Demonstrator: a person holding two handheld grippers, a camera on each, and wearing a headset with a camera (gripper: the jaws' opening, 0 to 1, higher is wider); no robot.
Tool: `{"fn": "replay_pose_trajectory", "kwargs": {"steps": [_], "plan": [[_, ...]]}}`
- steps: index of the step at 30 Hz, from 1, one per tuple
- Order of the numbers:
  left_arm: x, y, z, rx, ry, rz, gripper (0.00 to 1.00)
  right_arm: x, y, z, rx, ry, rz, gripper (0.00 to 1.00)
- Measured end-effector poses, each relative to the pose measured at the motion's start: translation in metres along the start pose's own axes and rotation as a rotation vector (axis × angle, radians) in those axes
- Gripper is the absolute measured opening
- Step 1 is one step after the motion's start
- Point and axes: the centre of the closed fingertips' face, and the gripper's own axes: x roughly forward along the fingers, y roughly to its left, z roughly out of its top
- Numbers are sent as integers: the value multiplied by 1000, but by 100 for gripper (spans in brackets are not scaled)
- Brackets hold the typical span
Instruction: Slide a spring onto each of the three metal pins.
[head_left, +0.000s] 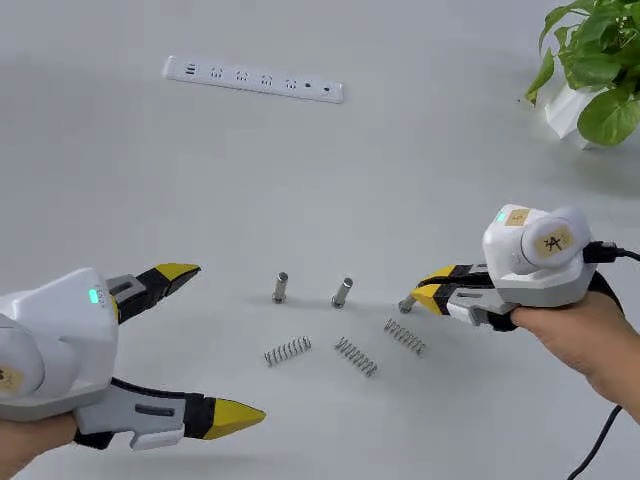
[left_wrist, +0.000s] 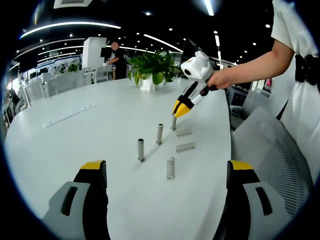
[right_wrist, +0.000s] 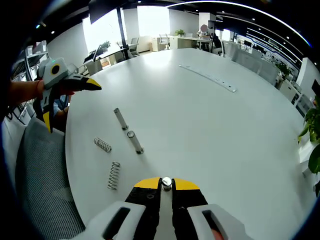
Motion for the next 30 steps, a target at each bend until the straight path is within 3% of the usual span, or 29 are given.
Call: {"fn": "replay_pose_trajectory", "kwargs": {"steps": [30], "plan": [[1,-1,-1,-6,-2,-1,99,3,4,3,-14,-12,4,5]]}}
